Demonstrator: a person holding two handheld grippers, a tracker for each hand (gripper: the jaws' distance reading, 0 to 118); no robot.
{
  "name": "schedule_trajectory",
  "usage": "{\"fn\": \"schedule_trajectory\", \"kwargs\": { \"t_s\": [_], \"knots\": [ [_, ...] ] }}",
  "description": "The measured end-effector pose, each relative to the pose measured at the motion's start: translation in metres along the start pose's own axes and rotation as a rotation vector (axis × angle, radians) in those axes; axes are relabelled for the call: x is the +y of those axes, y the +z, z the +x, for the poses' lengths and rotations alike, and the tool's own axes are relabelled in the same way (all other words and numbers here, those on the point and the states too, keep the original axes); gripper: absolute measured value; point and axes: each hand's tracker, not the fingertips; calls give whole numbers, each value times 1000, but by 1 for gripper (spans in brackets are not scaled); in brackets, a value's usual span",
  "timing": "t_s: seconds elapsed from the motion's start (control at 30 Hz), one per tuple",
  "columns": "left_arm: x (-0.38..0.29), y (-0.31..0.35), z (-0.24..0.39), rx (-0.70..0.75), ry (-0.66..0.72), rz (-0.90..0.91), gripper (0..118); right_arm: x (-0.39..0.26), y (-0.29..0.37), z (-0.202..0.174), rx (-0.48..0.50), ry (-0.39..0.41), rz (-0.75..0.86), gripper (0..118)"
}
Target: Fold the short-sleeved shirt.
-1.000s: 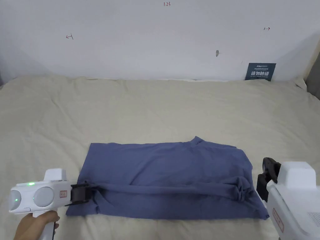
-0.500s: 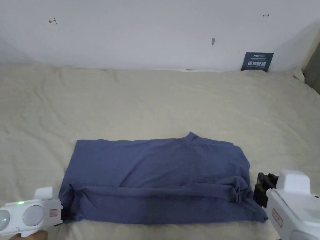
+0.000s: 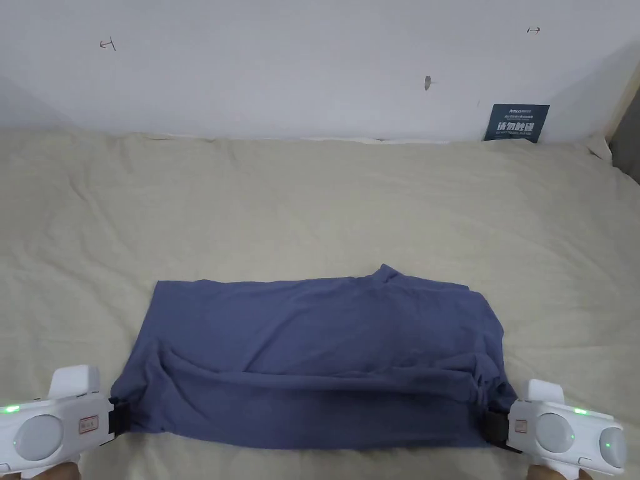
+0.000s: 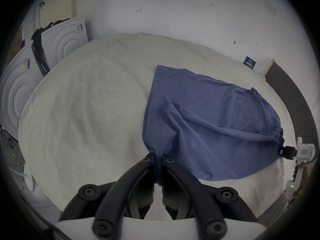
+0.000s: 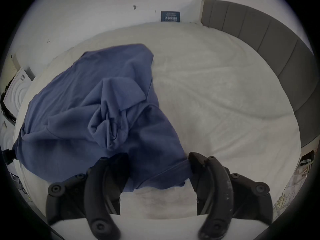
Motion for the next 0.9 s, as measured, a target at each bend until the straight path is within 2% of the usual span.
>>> {"fn": "schedule_trajectory", "kwargs": {
  "t_s": [0.03, 0.07, 0.1, 0.13, 0.23, 0.33, 0.6, 0.73, 0.9],
  "knots": [
    [0, 1, 0, 1, -2, 1, 8, -1, 3, 3, 6, 9, 32, 72],
    [0, 2, 0, 3, -3, 1, 8, 0, 8, 3, 26, 18, 32, 61],
    [1, 2, -1, 5, -3, 2, 8, 1, 12, 2, 50, 34, 40, 29],
    [0, 3, -1, 8, -2, 3, 8, 1, 16, 0, 68, 48, 51, 13],
    [-2, 9, -7, 8, 28, 10, 8, 0, 28, 2, 40, 89, 107, 13],
    [-7, 20, -13, -6, 65, 18, 8, -10, 61, -1, 59, 70, 146, 13],
    [-57, 67, -43, -12, 121, -5, 8, -63, 118, 25, 103, 63, 155, 13],
    [-99, 73, -57, 2, 139, -60, 8, -105, 113, 32, 117, 54, 98, 13],
    [-130, 46, -64, 32, 175, -133, 8, -138, 70, 39, 96, 13, -17, 13]
  ]
}}
